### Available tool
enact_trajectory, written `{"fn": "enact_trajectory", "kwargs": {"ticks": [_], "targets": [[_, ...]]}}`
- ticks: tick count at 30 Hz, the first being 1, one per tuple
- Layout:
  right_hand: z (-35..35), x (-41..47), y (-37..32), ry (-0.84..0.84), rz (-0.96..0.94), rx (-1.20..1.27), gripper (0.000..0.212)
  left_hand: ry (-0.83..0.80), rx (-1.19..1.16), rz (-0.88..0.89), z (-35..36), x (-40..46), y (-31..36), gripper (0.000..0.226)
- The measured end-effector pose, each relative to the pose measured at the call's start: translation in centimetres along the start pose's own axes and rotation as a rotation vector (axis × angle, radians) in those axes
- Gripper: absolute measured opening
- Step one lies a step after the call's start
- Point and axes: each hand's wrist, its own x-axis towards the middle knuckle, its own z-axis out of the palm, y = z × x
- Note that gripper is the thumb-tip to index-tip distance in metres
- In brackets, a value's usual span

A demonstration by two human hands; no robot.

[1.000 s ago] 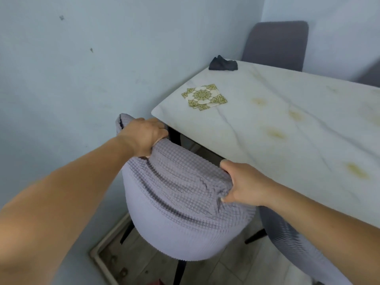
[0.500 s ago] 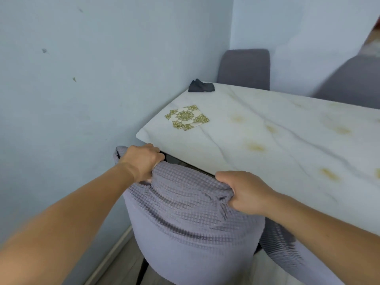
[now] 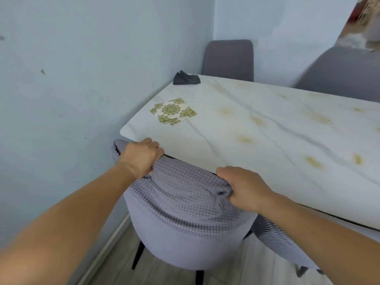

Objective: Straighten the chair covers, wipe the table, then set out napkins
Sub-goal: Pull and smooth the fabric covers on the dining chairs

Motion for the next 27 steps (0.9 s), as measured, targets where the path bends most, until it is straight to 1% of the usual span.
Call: {"fn": "enact_trajectory", "kwargs": {"ticks": [1, 4, 6, 7, 8, 9, 10, 11, 12, 13, 15, 16, 17, 22, 25, 27], "targets": [[-0.2, 0.2, -0.1, 0.000, 0.012, 0.001, 0.032, 0.005, 0.004, -0.003, 0.0, 0.1, 0.0, 0.032], [-0.6, 0.2, -0.4, -0.011, 0.052, -0.060, 0.022, 0.026, 0.052, -0.026, 0.0, 0.2, 0.2, 0.034], [-0.9, -0.1, -0.6, -0.045, 0.092, -0.160, 0.028, 0.037, 0.069, -0.031, 0.1, 0.1, 0.3, 0.034], [-0.9, -0.2, -0.7, -0.094, 0.117, -0.211, 0.038, 0.034, 0.068, -0.033, 0.2, -0.1, 0.3, 0.033], [-0.9, -0.5, -0.8, -0.170, 0.143, -0.240, 0.056, 0.036, 0.057, -0.034, 0.4, -0.3, 0.3, 0.033], [-0.9, -0.8, -1.0, -0.256, 0.156, -0.214, 0.079, 0.051, 0.035, -0.035, 0.6, -0.6, 0.3, 0.032], [-0.8, -1.0, -1.2, -0.331, 0.172, -0.122, 0.098, 0.072, 0.002, -0.033, 0.8, -0.9, 0.2, 0.031], [-0.7, -1.2, -1.7, -0.374, 0.190, 0.008, 0.107, 0.118, -0.041, -0.018, 1.1, -1.4, 0.3, 0.031], [-0.4, -1.2, -2.2, -0.359, 0.203, 0.128, 0.105, 0.186, -0.085, 0.010, 1.3, -1.9, 0.3, 0.031], [0.1, -1.1, -2.7, -0.307, 0.211, 0.191, 0.093, 0.236, -0.114, 0.052, 1.3, -2.5, 0.4, 0.034], [1.1, -0.8, -3.9, -0.213, 0.215, 0.120, 0.061, 0.284, -0.100, 0.106, 0.9, -4.0, 0.6, 0.043], [1.7, -0.8, -4.4, -0.182, 0.212, 0.074, 0.053, 0.301, -0.085, 0.123, 1.0, -4.7, 0.7, 0.046], [2.3, -0.9, -5.0, -0.170, 0.196, 0.058, 0.050, 0.302, -0.077, 0.133, 1.1, -5.4, 0.7, 0.048], [5.4, -2.9, -7.8, -0.234, 0.070, 0.039, 0.051, 0.307, -0.079, 0.165, 2.9, -10.3, 0.7, 0.045], [7.4, -4.3, -9.6, -0.231, 0.013, 0.009, 0.052, 0.327, -0.109, 0.178, 4.3, -12.9, 0.8, 0.042], [8.6, -5.1, -10.5, -0.214, -0.004, 0.006, 0.054, 0.351, -0.180, 0.162, 5.4, -14.3, 0.9, 0.043]]}}
